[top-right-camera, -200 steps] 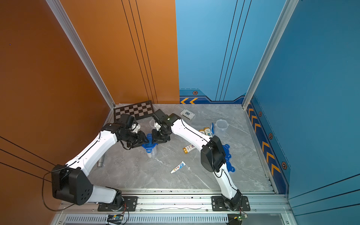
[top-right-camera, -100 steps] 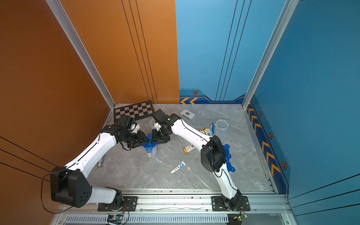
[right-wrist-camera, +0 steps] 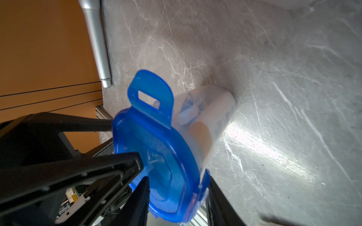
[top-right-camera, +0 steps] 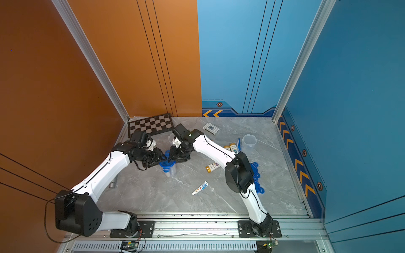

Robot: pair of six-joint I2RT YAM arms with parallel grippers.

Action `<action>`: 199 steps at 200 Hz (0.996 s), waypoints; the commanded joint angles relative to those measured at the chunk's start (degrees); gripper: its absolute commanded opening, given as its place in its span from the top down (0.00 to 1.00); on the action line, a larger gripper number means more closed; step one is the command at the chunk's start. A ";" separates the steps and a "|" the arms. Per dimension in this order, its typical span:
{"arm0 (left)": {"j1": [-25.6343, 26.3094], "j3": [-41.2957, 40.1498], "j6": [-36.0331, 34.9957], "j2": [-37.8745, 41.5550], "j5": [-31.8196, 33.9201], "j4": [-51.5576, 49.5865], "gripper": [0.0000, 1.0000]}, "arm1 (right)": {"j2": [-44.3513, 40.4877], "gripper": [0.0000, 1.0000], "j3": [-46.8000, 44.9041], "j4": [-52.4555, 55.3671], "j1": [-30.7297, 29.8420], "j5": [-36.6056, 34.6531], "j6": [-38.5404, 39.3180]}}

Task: Pack away toiletry kits
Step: Close the fastener on the container.

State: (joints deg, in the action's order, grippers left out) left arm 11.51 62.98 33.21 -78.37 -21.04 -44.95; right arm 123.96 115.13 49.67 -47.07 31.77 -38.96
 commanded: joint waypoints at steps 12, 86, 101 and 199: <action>1.58 -1.63 -0.90 -2.59 -3.09 -6.47 0.46 | -0.80 0.48 -4.72 -7.55 -1.29 0.00 1.46; -3.72 8.86 -6.02 -1.29 2.09 -14.99 0.47 | -7.94 0.38 -5.65 -3.52 -0.56 -4.91 5.70; -5.34 11.77 -6.93 -3.75 3.04 -15.01 0.65 | -9.73 0.40 -6.93 -1.64 -1.29 -6.82 6.57; -2.03 17.67 -10.01 -14.98 5.49 -14.09 1.00 | -8.25 0.50 -10.32 0.27 -1.41 -9.59 8.11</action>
State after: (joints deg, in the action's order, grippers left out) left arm 8.08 81.06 24.38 -93.82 -16.43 -58.13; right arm 113.32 102.78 48.01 -49.43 23.66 -32.71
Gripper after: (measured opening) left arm 0.041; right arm 0.503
